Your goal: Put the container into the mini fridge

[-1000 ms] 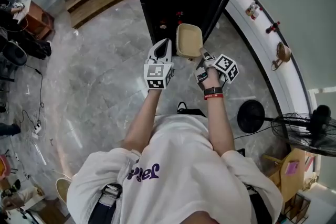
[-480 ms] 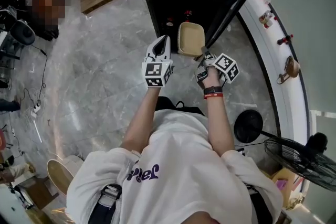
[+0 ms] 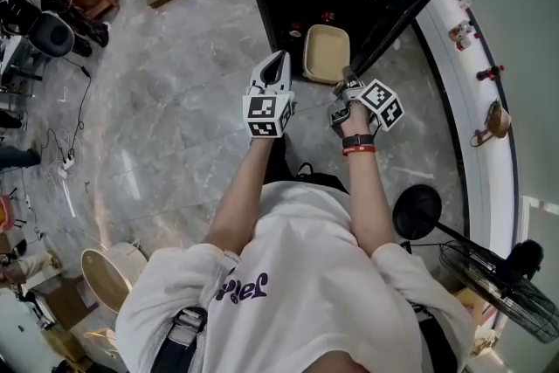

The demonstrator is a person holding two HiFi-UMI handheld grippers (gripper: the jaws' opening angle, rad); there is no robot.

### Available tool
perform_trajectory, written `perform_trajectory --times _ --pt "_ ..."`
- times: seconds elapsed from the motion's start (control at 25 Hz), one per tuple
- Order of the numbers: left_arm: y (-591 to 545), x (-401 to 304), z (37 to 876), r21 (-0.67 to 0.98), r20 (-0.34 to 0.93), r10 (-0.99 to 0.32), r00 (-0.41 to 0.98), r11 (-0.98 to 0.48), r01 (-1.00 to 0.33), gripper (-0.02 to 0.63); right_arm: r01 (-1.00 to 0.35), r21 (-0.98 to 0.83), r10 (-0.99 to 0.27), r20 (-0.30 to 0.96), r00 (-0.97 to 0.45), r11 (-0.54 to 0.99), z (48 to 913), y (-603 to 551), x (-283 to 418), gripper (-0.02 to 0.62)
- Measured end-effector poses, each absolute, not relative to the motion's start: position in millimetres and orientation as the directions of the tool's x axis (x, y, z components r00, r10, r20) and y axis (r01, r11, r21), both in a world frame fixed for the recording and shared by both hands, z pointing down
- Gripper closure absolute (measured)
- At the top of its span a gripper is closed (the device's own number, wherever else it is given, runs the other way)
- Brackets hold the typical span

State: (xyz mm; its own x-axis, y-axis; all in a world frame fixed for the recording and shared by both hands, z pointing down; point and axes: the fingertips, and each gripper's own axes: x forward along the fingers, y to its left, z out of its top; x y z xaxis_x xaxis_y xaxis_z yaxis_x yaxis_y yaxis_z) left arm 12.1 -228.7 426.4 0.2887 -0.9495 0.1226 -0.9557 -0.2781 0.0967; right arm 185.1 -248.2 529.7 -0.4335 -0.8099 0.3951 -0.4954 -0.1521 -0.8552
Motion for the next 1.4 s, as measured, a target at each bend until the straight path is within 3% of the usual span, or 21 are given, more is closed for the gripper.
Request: perform_trajectory --times 1.4 --pt "-322.9 -33.6 536.8 0.080 0.143 -0.912 0.385 -0.377 -0.923 0.586 -0.592 -0.781 -0.809 0.473 -0.350 -0.200 652.2 -350.3 116.9 0.540"
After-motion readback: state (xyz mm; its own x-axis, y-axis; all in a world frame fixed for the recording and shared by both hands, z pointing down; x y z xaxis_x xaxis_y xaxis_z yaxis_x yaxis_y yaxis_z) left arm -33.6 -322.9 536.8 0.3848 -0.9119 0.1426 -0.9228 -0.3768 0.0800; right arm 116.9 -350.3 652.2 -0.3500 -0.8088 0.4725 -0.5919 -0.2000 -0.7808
